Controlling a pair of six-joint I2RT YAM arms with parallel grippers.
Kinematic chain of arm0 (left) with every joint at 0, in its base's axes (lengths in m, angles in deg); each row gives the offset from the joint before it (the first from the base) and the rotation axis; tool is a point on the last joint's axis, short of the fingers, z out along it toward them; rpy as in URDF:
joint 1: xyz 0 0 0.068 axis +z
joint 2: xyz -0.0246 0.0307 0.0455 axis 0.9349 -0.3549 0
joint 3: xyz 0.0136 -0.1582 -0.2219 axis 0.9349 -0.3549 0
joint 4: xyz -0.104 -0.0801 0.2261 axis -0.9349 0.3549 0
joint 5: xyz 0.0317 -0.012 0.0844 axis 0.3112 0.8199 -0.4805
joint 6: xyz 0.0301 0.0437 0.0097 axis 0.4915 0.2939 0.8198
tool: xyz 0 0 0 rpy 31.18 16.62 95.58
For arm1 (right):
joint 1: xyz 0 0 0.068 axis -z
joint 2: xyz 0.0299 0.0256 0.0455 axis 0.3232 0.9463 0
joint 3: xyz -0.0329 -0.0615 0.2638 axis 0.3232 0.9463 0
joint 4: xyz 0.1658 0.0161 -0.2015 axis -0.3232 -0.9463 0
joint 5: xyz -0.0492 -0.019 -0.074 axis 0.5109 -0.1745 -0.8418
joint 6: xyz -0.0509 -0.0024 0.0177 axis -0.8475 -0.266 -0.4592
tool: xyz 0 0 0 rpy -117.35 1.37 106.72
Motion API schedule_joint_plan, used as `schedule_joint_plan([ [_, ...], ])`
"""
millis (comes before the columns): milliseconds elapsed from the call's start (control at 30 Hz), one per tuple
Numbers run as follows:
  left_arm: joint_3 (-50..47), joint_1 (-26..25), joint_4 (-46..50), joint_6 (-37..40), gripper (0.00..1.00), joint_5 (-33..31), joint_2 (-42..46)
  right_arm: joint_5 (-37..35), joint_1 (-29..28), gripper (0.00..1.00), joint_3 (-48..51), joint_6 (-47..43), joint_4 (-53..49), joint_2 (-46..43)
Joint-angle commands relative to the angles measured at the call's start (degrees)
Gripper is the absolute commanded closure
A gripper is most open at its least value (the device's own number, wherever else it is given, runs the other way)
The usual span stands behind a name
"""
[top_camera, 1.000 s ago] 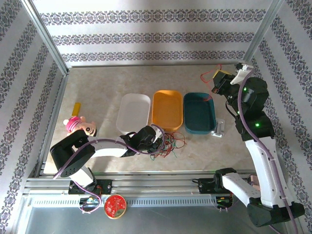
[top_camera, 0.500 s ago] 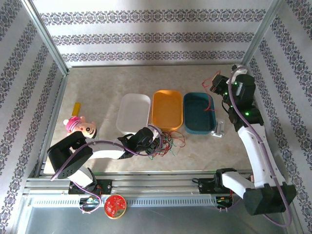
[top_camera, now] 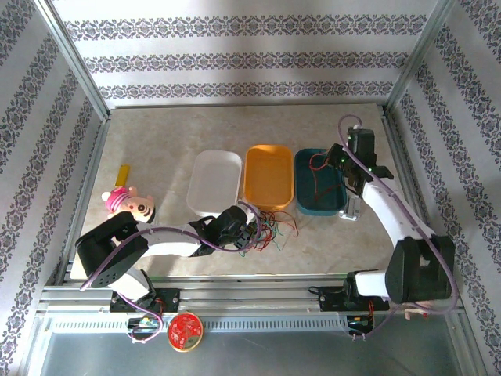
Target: Untangle the cables
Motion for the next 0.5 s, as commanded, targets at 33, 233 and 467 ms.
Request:
schedule_joint_plan([
  [33,-0.39,-1.06,2.27,-0.18,1.00,-1.93,1.14,-3.59,0.39,1.00,1.20,3.77,0.23,5.62],
  [233,-0.16,-1.15,1.85,-0.46,1.00,-3.35,1.35,-5.42,-0.60,1.00,0.67,6.50,-3.11,11.19],
  [467,-0.49,-1.15,-0.67,-1.16,1.00,-6.32,2.11,-7.03,-2.02,0.62,0.35,6.28,-5.60,9.36],
])
